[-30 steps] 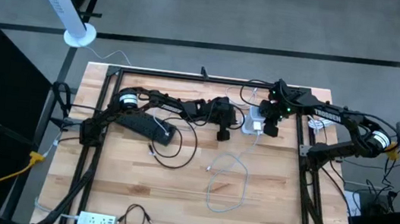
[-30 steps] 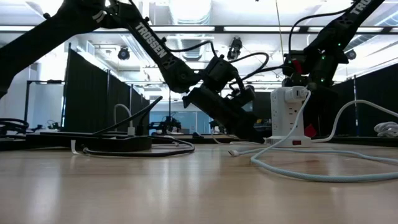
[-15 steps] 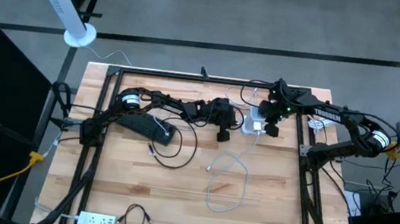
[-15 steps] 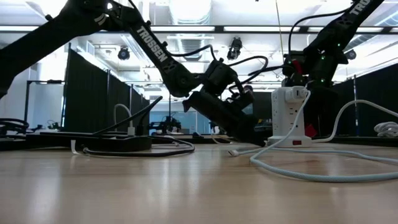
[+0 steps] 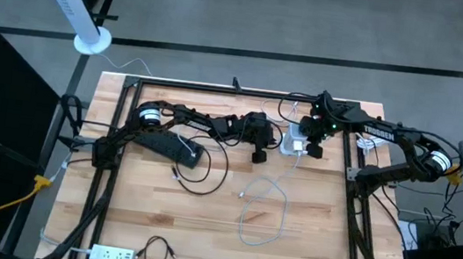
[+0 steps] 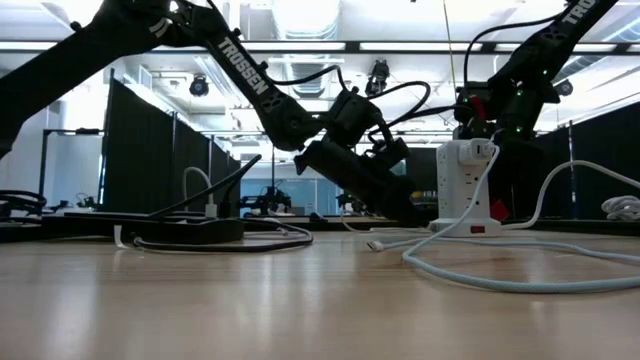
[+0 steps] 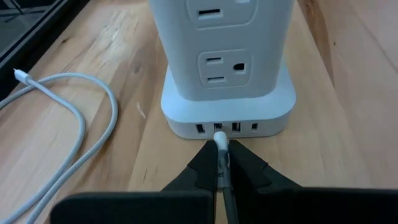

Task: Insert USB
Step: Insert the bottom white charger cable into the top white outlet extension

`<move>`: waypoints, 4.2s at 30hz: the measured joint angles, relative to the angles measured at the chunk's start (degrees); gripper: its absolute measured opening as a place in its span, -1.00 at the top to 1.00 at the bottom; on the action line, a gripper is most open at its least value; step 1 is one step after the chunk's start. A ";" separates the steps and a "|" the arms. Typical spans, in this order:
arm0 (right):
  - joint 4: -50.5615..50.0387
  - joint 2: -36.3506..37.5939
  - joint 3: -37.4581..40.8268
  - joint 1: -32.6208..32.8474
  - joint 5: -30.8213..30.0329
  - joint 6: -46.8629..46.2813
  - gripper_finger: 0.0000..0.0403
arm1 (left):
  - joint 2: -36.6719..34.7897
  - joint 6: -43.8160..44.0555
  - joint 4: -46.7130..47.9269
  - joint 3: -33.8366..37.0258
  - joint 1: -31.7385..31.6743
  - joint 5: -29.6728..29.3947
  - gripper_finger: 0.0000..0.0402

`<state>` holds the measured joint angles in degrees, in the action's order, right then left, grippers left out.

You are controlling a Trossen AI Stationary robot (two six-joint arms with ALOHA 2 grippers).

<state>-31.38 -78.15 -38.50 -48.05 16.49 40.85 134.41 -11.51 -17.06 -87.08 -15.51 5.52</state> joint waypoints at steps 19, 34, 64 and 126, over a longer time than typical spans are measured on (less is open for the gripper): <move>-0.02 -0.02 0.04 0.02 0.04 -0.27 1.00 | -0.72 -4.83 8.31 -0.14 -0.02 -0.02 1.00; 0.20 -0.02 0.07 0.02 0.04 -0.29 1.00 | -0.81 -4.73 30.70 -8.15 -0.68 0.61 1.00; -1.46 2.17 -0.35 0.07 -3.22 1.71 1.00 | 0.50 -1.49 17.49 -7.40 -2.58 1.07 1.00; 3.61 0.96 -0.17 2.05 4.25 -1.03 1.00 | -2.20 -3.12 25.28 -6.22 -1.37 0.95 1.00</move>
<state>-27.77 -77.19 -38.68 -46.00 20.74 39.81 132.21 -14.63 8.22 -93.30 -16.88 6.47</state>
